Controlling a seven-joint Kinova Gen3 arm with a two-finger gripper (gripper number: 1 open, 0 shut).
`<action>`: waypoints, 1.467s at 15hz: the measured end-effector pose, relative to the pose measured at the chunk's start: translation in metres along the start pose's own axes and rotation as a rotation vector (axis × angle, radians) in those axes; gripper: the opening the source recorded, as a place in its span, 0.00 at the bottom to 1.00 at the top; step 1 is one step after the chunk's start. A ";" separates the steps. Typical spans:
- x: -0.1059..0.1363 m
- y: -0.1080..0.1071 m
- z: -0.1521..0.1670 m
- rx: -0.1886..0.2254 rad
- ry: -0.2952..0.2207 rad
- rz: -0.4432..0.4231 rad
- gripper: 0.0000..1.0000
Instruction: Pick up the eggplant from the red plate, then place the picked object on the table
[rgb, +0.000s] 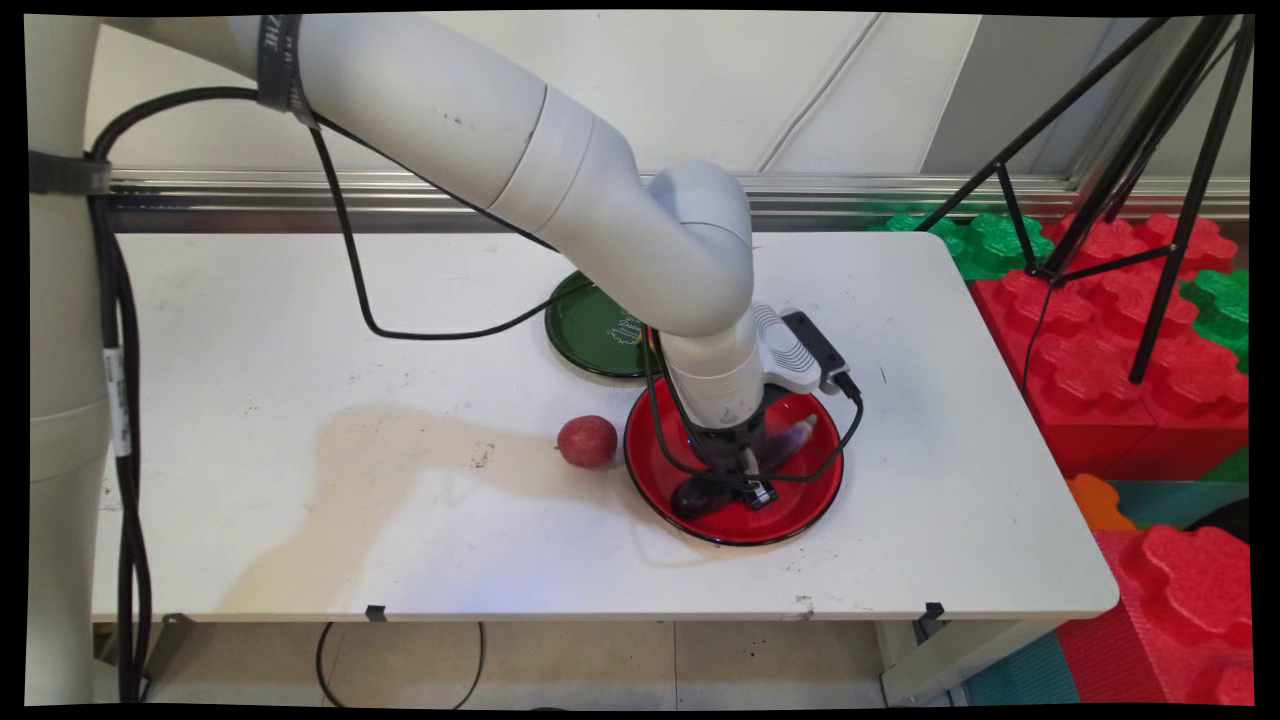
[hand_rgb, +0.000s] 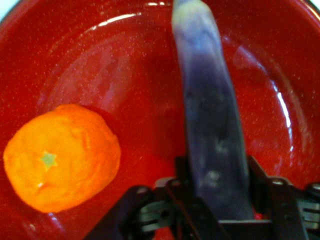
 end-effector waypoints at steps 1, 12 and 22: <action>0.000 0.000 -0.001 0.002 0.007 0.000 0.00; -0.015 -0.011 -0.097 0.067 0.089 0.022 0.00; -0.052 -0.068 -0.195 0.167 0.105 -0.011 0.00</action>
